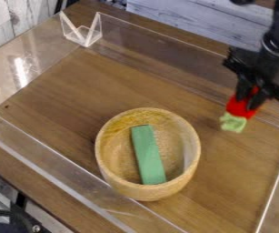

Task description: Move the red object to the left side of the table

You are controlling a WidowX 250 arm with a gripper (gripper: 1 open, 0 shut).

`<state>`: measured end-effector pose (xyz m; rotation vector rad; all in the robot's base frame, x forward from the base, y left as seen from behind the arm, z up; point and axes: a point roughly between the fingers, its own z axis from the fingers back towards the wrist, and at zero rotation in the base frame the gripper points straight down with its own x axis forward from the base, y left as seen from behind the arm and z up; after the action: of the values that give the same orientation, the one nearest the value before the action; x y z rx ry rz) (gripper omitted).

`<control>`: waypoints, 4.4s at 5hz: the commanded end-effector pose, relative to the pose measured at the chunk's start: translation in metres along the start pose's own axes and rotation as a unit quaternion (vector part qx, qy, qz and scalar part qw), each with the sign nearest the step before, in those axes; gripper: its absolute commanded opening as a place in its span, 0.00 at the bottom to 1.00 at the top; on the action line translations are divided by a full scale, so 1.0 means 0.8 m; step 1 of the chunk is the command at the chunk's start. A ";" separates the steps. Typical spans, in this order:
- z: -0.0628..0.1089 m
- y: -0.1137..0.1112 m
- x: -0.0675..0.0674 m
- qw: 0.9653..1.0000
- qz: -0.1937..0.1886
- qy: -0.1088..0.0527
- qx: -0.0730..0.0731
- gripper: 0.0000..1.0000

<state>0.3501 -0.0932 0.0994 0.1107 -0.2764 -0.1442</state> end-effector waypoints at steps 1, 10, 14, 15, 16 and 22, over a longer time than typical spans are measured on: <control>0.040 0.021 0.005 0.999 0.018 -0.038 -0.002 0.00; 0.060 0.233 -0.103 0.998 0.058 -0.029 0.016 0.00; 0.007 0.284 -0.130 0.998 0.054 -0.006 0.009 0.00; -0.014 0.289 -0.152 0.999 0.052 0.006 0.004 0.00; -0.034 0.297 -0.169 0.998 0.053 0.014 -0.003 0.00; -0.108 0.347 -0.165 0.993 0.043 0.070 -0.084 0.00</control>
<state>0.2906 0.2082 0.0262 -0.0447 -0.1486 -0.0657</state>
